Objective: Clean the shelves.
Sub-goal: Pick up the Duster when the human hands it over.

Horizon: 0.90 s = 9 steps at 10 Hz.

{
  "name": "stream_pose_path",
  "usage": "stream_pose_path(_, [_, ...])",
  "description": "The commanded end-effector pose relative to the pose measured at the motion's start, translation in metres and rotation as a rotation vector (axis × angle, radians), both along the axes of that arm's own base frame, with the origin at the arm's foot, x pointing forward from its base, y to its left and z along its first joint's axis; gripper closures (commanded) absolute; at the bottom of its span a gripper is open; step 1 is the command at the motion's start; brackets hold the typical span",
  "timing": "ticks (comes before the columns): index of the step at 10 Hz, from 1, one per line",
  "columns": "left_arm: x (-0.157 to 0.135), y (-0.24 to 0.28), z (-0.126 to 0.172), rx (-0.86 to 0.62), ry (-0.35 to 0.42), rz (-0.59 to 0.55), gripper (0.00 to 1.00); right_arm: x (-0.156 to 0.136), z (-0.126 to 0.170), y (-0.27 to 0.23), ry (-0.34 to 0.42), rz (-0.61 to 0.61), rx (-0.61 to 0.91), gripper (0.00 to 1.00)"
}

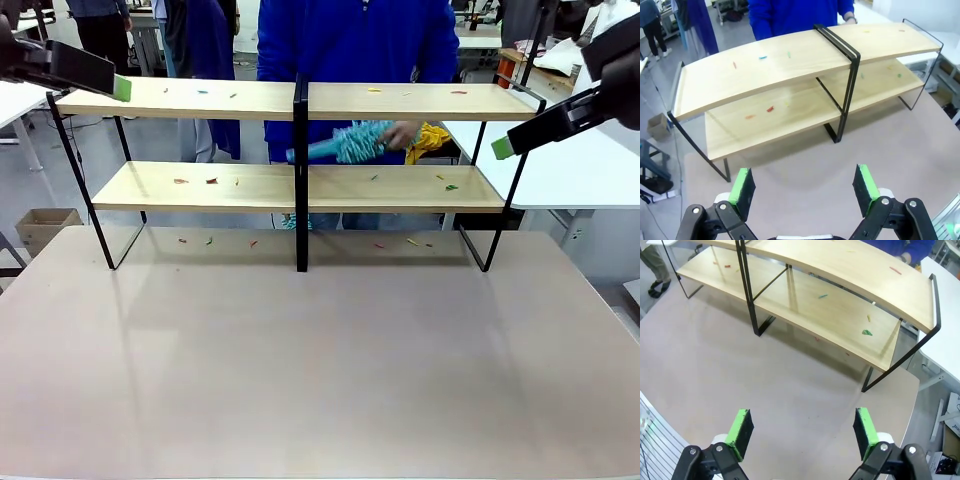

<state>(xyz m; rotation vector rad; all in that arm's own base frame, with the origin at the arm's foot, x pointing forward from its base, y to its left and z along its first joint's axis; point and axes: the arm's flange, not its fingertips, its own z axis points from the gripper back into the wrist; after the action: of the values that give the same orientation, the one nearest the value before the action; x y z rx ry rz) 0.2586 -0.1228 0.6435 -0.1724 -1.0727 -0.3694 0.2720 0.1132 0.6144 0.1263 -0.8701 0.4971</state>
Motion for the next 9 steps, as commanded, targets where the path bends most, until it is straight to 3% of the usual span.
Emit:
stream_pose_path(1, [-0.028,0.005,-0.07,-0.007,0.002,-0.008,0.0,0.001,-0.007,0.004,0.009,-0.001,0.035,0.0])
stream_pose_path(5, [-0.024,-0.001,-0.073,0.044,0.028,-0.027,0.0,-0.018,-0.006,0.015,0.019,-0.071,0.099,0.0])
stream_pose_path(7, [-0.022,-0.001,-0.075,0.046,0.031,-0.027,0.0,-0.037,-0.009,0.023,0.089,-0.116,0.11,0.0])
stream_pose_path(9, [-0.022,0.001,-0.075,0.047,0.03,-0.032,0.0,-0.059,-0.002,0.024,0.028,-0.125,0.133,0.0])
